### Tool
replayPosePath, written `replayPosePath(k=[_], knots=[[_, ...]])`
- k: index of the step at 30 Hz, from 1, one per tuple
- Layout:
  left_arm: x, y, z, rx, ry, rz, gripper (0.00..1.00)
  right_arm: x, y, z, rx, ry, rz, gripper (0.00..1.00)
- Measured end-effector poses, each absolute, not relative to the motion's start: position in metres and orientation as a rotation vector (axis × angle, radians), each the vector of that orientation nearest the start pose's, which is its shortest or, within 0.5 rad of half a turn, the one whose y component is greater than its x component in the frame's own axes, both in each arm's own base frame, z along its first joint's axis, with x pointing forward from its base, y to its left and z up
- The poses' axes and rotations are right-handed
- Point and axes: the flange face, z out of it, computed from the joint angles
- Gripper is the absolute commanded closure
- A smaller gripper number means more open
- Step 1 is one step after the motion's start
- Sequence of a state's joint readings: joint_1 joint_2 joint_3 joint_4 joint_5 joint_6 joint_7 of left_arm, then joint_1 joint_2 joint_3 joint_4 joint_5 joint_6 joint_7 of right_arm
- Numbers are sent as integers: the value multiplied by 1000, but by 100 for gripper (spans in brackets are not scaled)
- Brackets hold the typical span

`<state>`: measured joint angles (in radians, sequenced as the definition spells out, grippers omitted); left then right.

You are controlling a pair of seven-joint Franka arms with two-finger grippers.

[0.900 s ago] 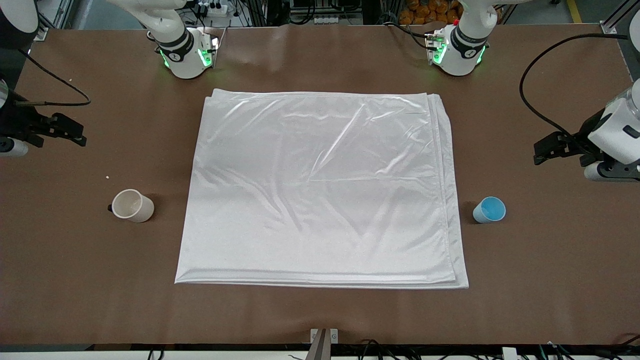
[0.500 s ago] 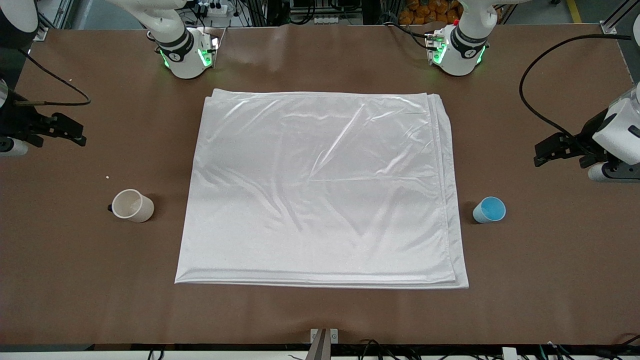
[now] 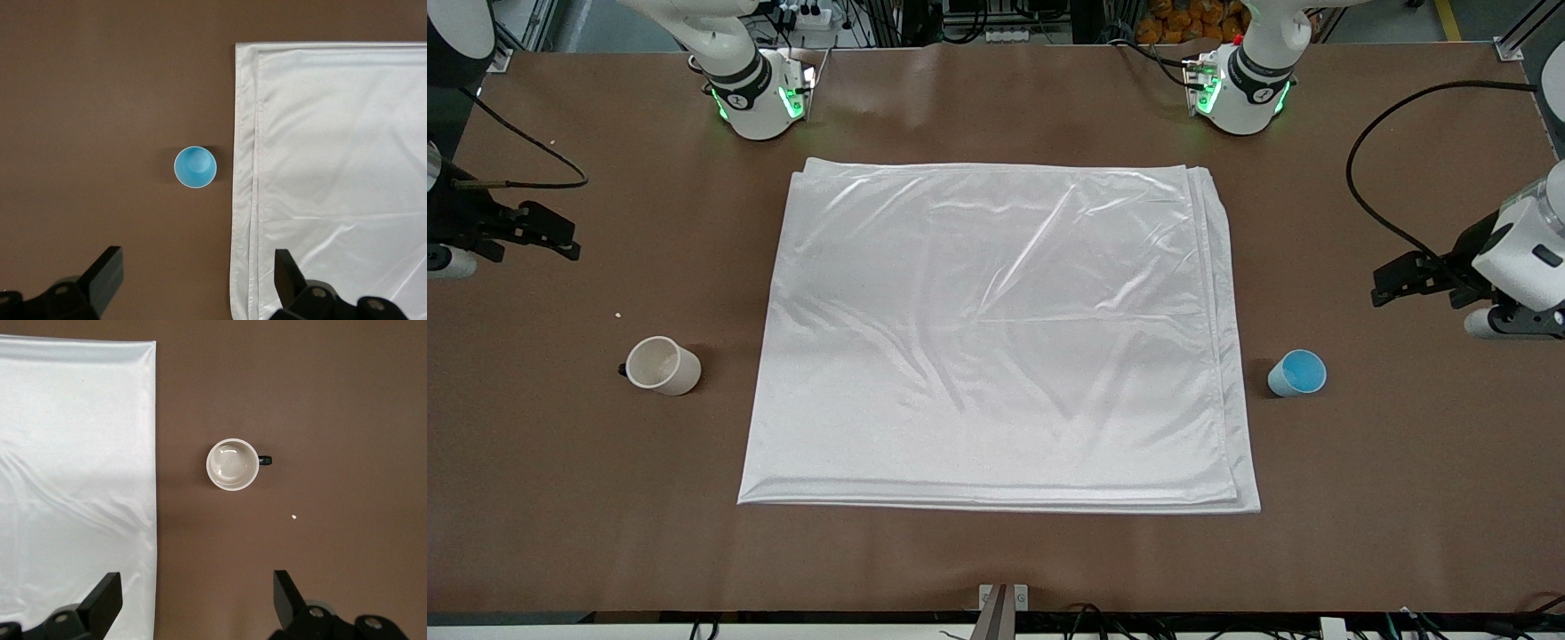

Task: Place blue cup into white mug on cloth

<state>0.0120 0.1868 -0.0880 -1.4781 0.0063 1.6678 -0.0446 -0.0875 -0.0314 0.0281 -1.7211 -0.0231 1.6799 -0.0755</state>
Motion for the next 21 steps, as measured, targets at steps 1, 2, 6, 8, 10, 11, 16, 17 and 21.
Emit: replayPosePath(k=[1, 2, 6, 8, 10, 11, 16, 17, 21], knots=[[619, -40, 561, -3152, 45, -2, 0, 550, -35, 579, -3165, -30, 17, 0], [621, -39, 553, -3152, 42, -1, 0, 550, -35, 577, -3165, -30, 15, 0], [627, -35, 523, -3154, 28, -8, 0, 551, -35, 568, -3164, -45, 19, 0], [629, -30, 507, -3155, 17, -12, 0, 551, -35, 563, -3163, -66, 23, 0], [630, -27, 493, -3154, 9, -10, 0, 552, -35, 558, -3162, -97, 22, 0], [630, -25, 486, -3151, 7, -6, 0, 553, -35, 556, -3162, -115, 18, 0], [630, -22, 451, -3139, 9, 32, 0, 557, -38, 538, -3159, -213, -17, 0], [630, -22, 443, -3139, 9, 37, 0, 557, -39, 533, -3158, -235, -23, 0], [631, -19, 411, -3137, 6, 44, 0, 559, -48, 513, -3150, -321, -18, 0]])
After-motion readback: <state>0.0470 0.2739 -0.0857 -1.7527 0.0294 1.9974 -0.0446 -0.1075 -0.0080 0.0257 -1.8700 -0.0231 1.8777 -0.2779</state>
